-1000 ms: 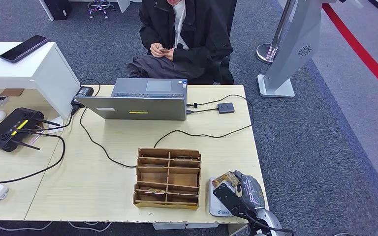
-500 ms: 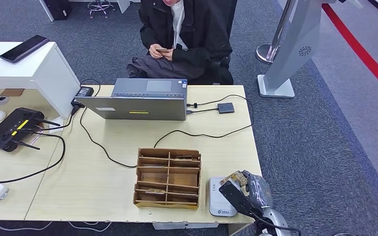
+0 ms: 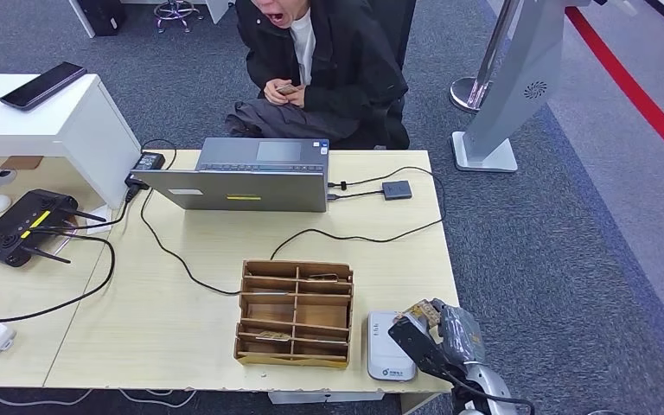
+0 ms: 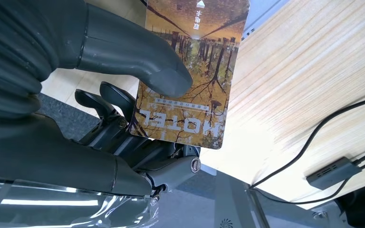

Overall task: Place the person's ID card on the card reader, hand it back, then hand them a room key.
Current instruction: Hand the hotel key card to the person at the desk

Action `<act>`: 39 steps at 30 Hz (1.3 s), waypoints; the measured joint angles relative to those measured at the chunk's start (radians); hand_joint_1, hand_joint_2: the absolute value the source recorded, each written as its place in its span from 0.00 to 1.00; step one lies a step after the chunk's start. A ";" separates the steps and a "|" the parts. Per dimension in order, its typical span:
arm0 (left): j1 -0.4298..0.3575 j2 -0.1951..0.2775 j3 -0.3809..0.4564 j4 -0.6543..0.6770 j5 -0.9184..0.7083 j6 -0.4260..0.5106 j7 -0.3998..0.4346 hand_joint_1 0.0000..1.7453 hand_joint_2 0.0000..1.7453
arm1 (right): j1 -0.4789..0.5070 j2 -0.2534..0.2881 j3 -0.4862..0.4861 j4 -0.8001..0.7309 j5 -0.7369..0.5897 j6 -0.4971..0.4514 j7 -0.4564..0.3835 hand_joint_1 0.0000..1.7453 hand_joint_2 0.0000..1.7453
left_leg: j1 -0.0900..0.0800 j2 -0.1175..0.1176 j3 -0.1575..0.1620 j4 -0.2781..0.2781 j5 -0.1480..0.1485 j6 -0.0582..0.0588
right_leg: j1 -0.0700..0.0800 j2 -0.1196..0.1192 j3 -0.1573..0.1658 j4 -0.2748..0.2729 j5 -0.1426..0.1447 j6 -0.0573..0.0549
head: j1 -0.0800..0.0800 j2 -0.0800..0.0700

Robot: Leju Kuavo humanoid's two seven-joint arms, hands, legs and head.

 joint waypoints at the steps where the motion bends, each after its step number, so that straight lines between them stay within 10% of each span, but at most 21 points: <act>1: 0.000 0.000 0.003 0.000 -0.001 0.000 0.000 0.00 0.00 | 0.000 0.000 0.000 0.000 0.000 0.000 0.000 1.00 1.00 | 0.000 0.000 0.000 0.000 0.000 0.000 | 0.000 0.000 0.000 0.000 0.000 0.000 | 0.000 0.000; 39: 0.004 0.005 0.163 0.000 -0.214 0.000 -0.035 0.00 0.00 | -0.018 0.025 -0.064 -0.264 0.356 -0.283 -0.256 1.00 1.00 | 0.000 0.000 -0.001 0.000 0.000 0.000 | 0.000 0.000 -0.001 0.000 0.000 0.000 | 0.000 0.000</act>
